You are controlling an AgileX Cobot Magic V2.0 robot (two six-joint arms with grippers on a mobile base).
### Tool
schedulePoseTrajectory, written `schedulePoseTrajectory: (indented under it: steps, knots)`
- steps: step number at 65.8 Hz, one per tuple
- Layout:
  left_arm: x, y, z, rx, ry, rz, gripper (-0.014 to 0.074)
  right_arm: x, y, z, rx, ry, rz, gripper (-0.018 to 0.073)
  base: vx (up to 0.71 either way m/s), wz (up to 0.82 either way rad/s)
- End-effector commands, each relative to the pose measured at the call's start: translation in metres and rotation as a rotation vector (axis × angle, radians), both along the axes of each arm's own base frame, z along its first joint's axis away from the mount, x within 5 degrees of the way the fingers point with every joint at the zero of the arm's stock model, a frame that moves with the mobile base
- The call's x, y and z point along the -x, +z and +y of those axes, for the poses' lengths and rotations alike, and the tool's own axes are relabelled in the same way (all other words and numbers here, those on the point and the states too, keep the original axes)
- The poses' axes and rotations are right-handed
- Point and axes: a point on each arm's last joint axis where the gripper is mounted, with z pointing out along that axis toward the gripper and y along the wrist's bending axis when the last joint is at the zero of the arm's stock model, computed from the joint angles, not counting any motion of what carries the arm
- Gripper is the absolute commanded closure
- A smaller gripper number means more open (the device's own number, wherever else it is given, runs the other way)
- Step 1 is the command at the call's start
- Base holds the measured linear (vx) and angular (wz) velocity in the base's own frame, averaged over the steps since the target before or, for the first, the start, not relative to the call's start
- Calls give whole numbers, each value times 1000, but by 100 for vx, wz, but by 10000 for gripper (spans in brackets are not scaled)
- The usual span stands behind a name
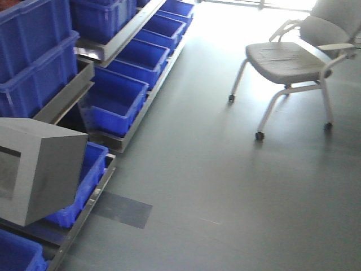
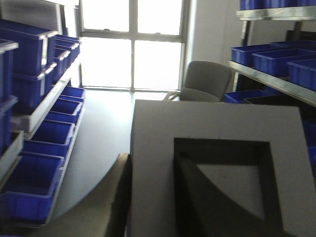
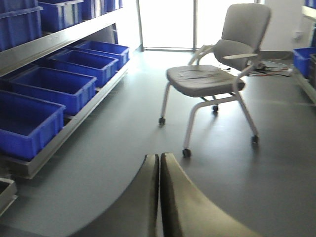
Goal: Sort gray base to blue bin
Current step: 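Drive down the aisle between blue bin shelves toward the bin rack, then stop the base facing two open blue bins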
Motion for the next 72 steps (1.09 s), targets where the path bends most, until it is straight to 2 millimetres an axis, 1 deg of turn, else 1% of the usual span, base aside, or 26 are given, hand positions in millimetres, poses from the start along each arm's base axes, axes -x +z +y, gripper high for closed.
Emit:
schedulePoseTrajectory:
  steps: [1,27,72]
  knots:
    - [1,19,2,66,12,-118,603,-1,6,0,16,0,-74,564,19,84]
    - [1,19,2,66,12,-118,603,-1,6,0,16,0,-74,564,18,76]
    - [1,19,2,66,12,-118,603,-1,6,0,16,0,-74,564,16,65]
